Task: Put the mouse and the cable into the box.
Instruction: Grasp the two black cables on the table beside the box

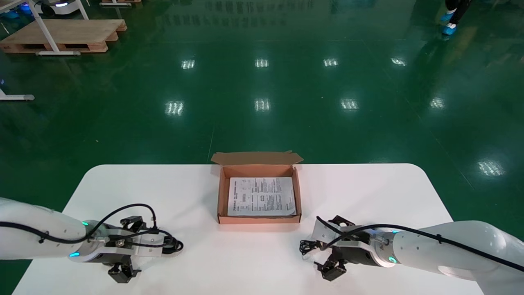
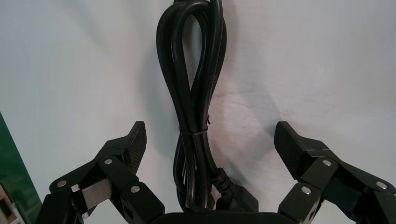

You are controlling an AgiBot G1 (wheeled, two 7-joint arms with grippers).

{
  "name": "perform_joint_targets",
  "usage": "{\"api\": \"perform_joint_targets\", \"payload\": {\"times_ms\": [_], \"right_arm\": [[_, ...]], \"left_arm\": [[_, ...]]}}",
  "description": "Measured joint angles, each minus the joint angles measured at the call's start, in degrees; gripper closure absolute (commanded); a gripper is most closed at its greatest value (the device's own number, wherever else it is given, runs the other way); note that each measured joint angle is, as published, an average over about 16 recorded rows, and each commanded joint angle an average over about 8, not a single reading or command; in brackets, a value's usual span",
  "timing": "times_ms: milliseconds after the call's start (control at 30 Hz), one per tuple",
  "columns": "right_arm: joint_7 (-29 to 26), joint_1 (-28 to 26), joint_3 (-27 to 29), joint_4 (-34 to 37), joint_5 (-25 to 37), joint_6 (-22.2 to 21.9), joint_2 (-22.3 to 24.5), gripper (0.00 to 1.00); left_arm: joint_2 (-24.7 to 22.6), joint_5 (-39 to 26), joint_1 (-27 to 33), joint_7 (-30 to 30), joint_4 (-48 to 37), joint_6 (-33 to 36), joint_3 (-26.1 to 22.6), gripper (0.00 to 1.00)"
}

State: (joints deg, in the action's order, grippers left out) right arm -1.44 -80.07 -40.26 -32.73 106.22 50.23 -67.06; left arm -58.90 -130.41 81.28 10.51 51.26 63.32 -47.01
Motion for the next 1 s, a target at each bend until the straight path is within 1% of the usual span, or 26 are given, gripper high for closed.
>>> {"api": "perform_joint_targets", "payload": {"times_ms": [167,200,233,267,433,467,500,533,1000], "right_arm": [[1.19,-0.88,0.03,2.81,0.14,-0.91,-0.89,0.01],[1.32,-1.00,0.05,3.16,0.12,-1.02,-0.99,0.08],[1.43,-1.10,0.08,3.44,0.10,-1.10,-1.07,0.20],[1.51,-1.18,0.11,3.65,0.07,-1.14,-1.13,0.33],[1.70,-1.36,0.14,4.08,0.04,-1.21,-1.25,0.94],[1.67,-1.34,0.15,4.01,0.02,-1.19,-1.23,1.00],[1.64,-1.31,0.15,3.94,0.01,-1.17,-1.20,1.00],[1.61,-1.28,0.15,3.86,0.01,-1.15,-1.17,1.00],[1.37,-0.97,0.12,3.13,-0.07,-0.95,-0.93,1.00]], "left_arm": [[0.00,0.00,0.00,0.00,0.00,0.00,0.00,0.00],[0.00,0.00,-0.01,0.00,0.00,0.00,0.00,0.00],[0.00,0.00,-0.01,0.00,-0.01,0.00,0.00,0.07],[0.00,0.00,-0.01,0.00,-0.01,0.00,0.01,0.17],[0.01,0.00,-0.01,0.00,-0.01,0.00,0.01,0.79],[0.01,0.01,-0.01,0.00,-0.01,0.00,0.01,0.92],[0.01,0.01,-0.01,0.00,-0.01,0.00,0.01,0.97],[0.01,0.02,-0.01,0.00,-0.01,0.00,0.01,1.00],[0.02,0.05,-0.01,0.00,0.00,-0.01,0.01,1.00]]}}
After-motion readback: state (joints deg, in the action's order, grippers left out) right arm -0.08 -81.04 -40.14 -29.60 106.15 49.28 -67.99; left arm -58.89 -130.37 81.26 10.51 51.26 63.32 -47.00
